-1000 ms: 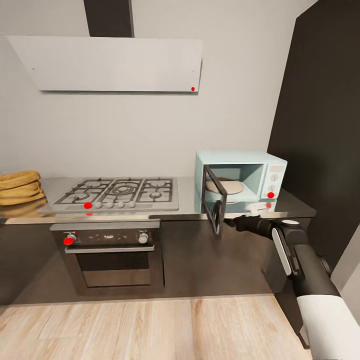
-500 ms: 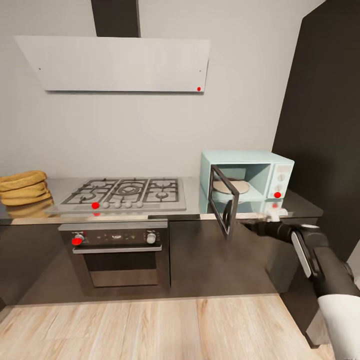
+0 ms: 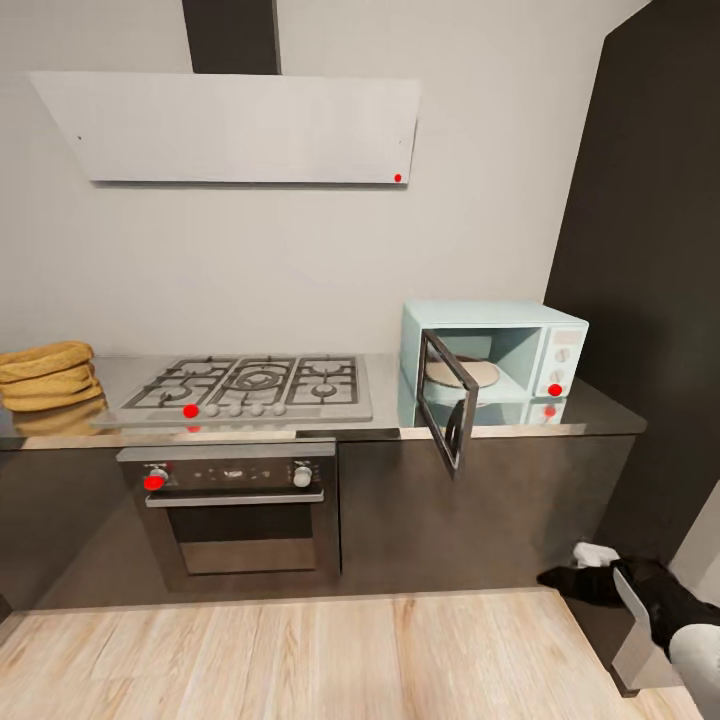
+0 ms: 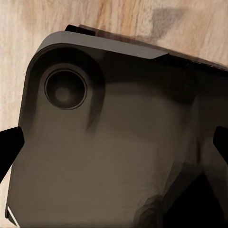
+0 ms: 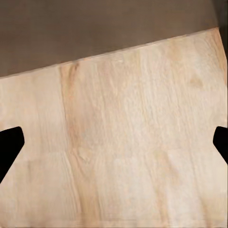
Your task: In the kitchen, take the popcorn bag from the countertop, put it into the microwave, and heat it until the popcorn is cooked so the cooked popcorn ends up inside the bag.
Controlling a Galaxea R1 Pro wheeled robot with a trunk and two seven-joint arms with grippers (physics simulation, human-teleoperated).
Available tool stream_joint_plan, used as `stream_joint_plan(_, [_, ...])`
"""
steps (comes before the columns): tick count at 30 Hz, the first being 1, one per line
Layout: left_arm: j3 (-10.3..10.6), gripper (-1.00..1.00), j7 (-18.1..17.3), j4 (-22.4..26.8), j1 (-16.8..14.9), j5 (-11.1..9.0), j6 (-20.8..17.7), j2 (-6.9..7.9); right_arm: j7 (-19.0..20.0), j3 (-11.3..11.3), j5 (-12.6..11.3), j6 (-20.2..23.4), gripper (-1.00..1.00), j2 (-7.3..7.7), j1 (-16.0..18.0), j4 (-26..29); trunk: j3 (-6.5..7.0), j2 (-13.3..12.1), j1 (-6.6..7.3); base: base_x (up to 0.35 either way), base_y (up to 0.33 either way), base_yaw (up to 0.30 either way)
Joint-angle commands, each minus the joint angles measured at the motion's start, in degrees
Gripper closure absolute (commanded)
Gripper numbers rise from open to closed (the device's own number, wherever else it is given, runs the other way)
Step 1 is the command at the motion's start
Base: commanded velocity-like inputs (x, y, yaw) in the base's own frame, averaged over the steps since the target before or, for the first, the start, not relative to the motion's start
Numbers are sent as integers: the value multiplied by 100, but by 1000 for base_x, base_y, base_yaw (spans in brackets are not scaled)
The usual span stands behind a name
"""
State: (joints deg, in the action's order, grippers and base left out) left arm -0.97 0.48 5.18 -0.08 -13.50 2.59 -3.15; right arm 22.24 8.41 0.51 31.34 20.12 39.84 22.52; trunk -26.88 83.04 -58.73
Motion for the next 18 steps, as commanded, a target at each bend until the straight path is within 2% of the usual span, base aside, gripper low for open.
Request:
stream_joint_plan(1, [-7, -100, 5, 0, -1, -21, 15, -2, 24, 37, -11, -287, -100, 2, 6, -479, -5, 3, 0, 0, 0, 0])
stream_joint_plan(2, [-5, -100, 5, 0, -1, -21, 16, -2, 19, 26, -9, -750, -100, 6, 6, -1142, -5, 3, 0, 0, 0, 0])
stream_joint_plan(3, [-4, -100, 5, 0, -1, -21, 17, -2, 15, 16, -8, -1074, -100, 7, 6, -1577, -5, 3, 0, 0, 0, 0])
stream_joint_plan(5, [-7, -100, 5, 0, -1, -21, 19, -2, 16, -2, -10, -1655, -100, -6, -53, -2089, -5, 3, 0, 0, 0, 0])
stream_joint_plan(6, [-7, -100, 5, 0, -1, -21, 19, -2, 4, -9, -13, -1925, -100, -31, -280, -2250, -5, 3, 0, 0, 0, 0])
stream_joint_plan(10, [-5, -100, 5, 0, -1, -21, 19, -2, -93, -10, -15, -2293, -100, -117, -1184, -2391, -5, 3, 0, 0, 0, 0])
stream_joint_plan(11, [-7, -100, 5, 0, -1, -21, 19, -2, -162, -8, -15, -2559, -100, -157, -1448, -2408, -5, 3, 0, 0, 0, 0])
stream_joint_plan(14, [-8, -100, 5, 0, -1, -21, 18, -2, -606, -6, -15, -2973, -100, -483, -1887, -2421, -5, 3, 0, 0, 0, 0])
stream_joint_plan(15, [-8, -100, 5, 0, -1, -21, 15, -2, -1046, -9, -12, -3227, -100, -811, -2176, -2422, -5, 3, 0, 0, 0, 0])
stream_joint_plan(17, [-8, -100, 5, 0, -1, -21, 17, -2, -1449, -34, 34, -3365, -100, -1099, -2392, -2422, -5, 3, 0, 0, 0, 0])
stream_joint_plan(18, [-8, -100, 5, 0, -1, -21, 19, -2, -1581, -49, 114, -3394, -100, -1196, -2459, -2421, -5, 3, 0, 0, 0, 0])
